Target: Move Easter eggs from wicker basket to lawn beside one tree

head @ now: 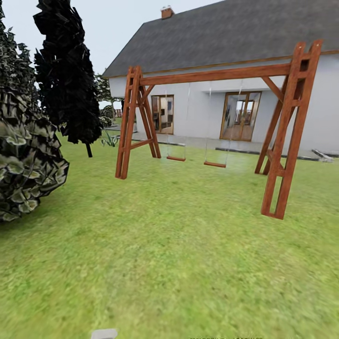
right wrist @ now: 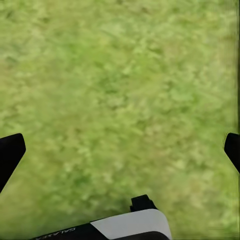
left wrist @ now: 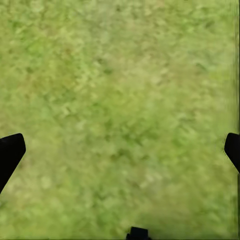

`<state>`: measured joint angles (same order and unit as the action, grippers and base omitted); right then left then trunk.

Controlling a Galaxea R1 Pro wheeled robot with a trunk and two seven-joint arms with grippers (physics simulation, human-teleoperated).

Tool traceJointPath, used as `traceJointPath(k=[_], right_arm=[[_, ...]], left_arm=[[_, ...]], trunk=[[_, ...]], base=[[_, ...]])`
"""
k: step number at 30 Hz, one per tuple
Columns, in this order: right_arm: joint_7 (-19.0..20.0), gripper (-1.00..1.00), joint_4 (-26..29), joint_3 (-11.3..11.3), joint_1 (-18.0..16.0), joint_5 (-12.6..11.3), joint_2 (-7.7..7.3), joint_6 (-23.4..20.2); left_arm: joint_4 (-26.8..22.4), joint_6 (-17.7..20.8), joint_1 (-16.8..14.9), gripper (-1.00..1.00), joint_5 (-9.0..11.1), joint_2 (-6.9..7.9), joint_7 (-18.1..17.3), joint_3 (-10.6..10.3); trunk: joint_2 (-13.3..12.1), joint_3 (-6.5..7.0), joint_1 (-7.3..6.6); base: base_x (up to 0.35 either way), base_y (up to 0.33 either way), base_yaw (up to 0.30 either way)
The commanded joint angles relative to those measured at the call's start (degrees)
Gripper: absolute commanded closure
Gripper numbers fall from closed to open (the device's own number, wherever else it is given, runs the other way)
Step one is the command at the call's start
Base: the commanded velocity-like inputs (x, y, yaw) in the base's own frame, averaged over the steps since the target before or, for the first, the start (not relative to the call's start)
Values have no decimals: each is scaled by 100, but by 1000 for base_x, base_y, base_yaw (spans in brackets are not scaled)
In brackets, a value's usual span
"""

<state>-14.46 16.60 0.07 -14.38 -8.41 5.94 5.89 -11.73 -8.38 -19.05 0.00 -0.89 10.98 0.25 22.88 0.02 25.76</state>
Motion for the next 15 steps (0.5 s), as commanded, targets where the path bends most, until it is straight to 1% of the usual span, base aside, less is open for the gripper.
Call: traceJointPath(k=[1, 4, 7, 10, 15], right_arm=[[-4, -100, -7, 2, -3, -56, 2, 35], [-4, -100, -7, 2, -3, -56, 3, 35], [-4, -100, -7, 2, -3, -56, 3, 35], [-4, -100, -7, 2, -3, -56, 4, 35], [-4, -100, -7, 2, -3, -56, 4, 35]], left_arm=[[4, -18, -1, -100, 0, -2, 18, 1], [4, -16, -1, -100, 0, -6, 18, 1], [4, -15, -1, -100, 0, -7, 18, 0], [4, -15, -1, -100, 0, -8, 18, -4], [4, -15, -1, -100, 0, -8, 18, -5]], trunk=[[4, -2, 2], [4, -2, 2], [4, -2, 2], [4, -2, 2], [4, -2, 2]], base=[[0, 0, -277], [40, 0, -276], [121, 0, -276], [203, -11, -277], [272, -70, -277]])
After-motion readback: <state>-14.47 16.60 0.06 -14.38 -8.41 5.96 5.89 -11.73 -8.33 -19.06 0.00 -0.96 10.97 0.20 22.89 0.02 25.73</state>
